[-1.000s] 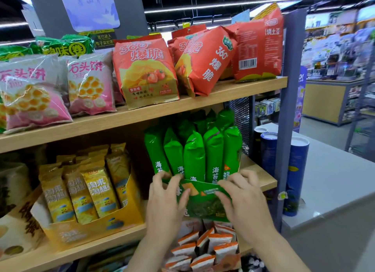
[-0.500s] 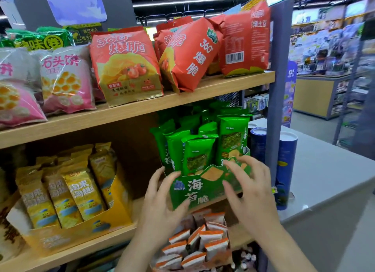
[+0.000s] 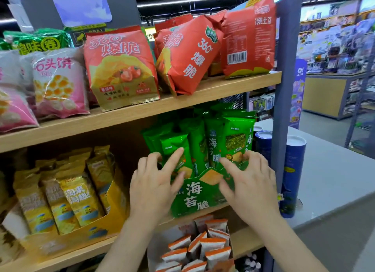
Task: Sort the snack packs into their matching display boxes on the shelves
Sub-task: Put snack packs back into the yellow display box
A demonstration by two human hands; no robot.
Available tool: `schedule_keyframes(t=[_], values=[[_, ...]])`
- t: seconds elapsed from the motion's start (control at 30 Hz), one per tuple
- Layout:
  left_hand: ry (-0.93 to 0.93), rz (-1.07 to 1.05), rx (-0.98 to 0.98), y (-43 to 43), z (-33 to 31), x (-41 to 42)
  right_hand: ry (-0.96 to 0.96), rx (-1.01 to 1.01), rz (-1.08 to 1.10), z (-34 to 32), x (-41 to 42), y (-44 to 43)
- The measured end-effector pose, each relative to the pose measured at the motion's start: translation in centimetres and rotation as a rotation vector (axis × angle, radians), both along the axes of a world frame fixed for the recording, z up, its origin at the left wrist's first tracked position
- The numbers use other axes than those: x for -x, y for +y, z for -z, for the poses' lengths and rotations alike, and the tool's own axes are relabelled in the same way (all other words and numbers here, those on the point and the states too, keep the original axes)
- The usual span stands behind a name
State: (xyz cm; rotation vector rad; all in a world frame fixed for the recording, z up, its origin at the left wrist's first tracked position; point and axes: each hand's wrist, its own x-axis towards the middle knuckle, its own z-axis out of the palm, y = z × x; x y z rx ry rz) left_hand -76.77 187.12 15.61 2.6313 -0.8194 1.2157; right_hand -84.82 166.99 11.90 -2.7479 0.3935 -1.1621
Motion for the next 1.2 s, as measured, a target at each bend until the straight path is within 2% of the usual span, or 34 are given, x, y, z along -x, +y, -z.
schedule_keyframes(t=[0.1,0.27,0.57,0.7,0.8,0.9,1.0,1.07,1.2], values=[[0.104,0.016,0.004,-0.1,0.8,0.1,-0.026,-0.093,-0.082,0.2,-0.5,-0.5],[0.194,0.013,0.016,-0.9,2.4,0.0,-0.064,-0.12,-0.197,0.5,-2.3,-1.7],[0.312,0.097,0.152,-2.7,2.9,-1.3,-0.009,-0.092,-0.218,1.6,-1.6,-1.0],[0.291,0.156,0.234,-1.0,3.6,0.5,-0.124,-0.249,-0.274,2.2,0.1,-0.3],[0.228,0.259,0.32,2.4,7.1,3.3,-0.159,-0.398,-0.338,4.1,2.2,0.4],[0.387,0.303,0.199,5.9,13.9,5.8,-0.058,-0.525,-0.361,7.8,3.8,1.4],[0.754,0.095,0.007,7.6,19.4,6.2,0.19,-0.519,-0.364,12.3,4.4,3.2],[0.914,-0.029,-0.095,8.0,20.9,5.6,0.361,-0.486,-0.354,15.2,4.4,4.4],[1.01,0.014,-0.098,7.7,21.2,2.7,0.55,-0.312,-0.188,17.9,3.7,6.3]])
